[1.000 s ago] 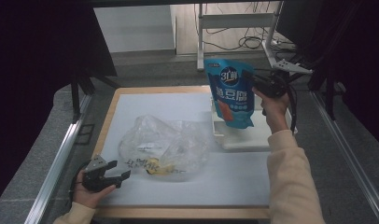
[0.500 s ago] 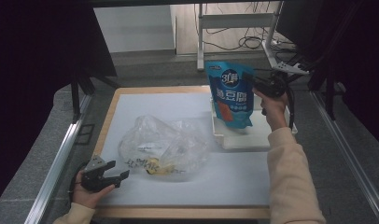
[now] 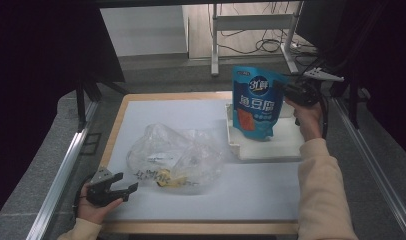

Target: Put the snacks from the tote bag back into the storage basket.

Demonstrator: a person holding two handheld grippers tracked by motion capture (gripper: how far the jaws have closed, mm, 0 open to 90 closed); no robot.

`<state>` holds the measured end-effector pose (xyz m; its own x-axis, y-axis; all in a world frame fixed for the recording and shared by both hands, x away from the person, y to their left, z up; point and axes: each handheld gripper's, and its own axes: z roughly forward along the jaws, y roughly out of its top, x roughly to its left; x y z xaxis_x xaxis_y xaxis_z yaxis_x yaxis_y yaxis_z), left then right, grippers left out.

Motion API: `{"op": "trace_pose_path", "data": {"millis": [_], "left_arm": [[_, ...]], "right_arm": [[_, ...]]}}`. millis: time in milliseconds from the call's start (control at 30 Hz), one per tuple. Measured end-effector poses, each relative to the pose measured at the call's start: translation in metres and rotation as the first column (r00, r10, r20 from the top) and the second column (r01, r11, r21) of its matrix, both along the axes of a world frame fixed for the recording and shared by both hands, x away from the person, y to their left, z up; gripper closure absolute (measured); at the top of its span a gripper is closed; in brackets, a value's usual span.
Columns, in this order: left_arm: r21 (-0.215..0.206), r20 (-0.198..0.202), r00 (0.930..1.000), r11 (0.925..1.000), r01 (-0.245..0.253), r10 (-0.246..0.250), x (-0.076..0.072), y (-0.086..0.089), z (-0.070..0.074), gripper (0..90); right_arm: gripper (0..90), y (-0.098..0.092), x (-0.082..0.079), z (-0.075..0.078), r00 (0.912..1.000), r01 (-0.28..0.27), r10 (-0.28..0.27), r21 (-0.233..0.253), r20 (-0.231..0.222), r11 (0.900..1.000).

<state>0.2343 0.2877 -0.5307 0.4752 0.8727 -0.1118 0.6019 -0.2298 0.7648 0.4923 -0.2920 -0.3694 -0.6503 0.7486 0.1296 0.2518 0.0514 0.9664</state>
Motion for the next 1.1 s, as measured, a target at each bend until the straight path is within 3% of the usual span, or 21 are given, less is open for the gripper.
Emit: {"op": "trace_pose_path", "data": {"millis": [267,667,1100], "left_arm": [[-0.001,0.003,1.0000,1.0000,0.004,-0.004,0.000,0.000,0.000,27.0],[0.000,0.009,0.9999,0.9999,0.013,-0.013,-0.001,-0.002,0.001,27.0],[-0.002,0.009,0.9998,0.9999,0.017,-0.017,0.001,-0.003,0.002,27.0]], "right_arm": [[77.9,-0.002,-0.001,0.001,0.9988,0.048,-0.048,-0.016,-0.008,0.999],[70.8,-0.005,-0.016,0.000,0.9985,0.055,-0.055,-0.015,-0.007,0.998],[43.3,-0.002,-0.034,0.002,0.9928,0.120,-0.119,-0.048,0.007,0.992]]}}
